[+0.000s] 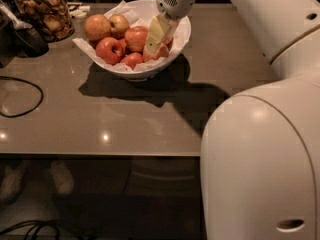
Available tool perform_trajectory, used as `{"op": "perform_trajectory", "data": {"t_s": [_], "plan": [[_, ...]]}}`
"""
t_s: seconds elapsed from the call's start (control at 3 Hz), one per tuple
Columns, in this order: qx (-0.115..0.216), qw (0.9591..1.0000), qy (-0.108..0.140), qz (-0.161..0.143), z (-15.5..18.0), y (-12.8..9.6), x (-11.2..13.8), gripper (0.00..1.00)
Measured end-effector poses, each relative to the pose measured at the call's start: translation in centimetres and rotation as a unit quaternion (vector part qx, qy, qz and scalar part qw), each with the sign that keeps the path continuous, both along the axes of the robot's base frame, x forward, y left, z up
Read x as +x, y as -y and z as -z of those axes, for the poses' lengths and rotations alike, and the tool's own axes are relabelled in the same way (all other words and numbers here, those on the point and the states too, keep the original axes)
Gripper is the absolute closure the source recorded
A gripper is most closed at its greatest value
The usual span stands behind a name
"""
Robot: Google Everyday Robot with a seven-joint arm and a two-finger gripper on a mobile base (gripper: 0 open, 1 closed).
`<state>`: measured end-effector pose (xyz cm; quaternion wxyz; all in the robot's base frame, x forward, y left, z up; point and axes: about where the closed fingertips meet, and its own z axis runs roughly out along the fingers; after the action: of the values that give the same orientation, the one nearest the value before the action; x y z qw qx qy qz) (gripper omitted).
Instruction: Pick apple from white bowl
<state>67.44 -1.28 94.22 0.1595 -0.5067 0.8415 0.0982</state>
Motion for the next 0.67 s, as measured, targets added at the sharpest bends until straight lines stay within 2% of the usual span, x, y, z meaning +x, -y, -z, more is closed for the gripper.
{"op": "perform_trajectory", "data": {"t_s": [0.67], "plan": [[-0.001,1.0000,-0.008,0.004,0.64,0.14,0.13,0.41]]}}
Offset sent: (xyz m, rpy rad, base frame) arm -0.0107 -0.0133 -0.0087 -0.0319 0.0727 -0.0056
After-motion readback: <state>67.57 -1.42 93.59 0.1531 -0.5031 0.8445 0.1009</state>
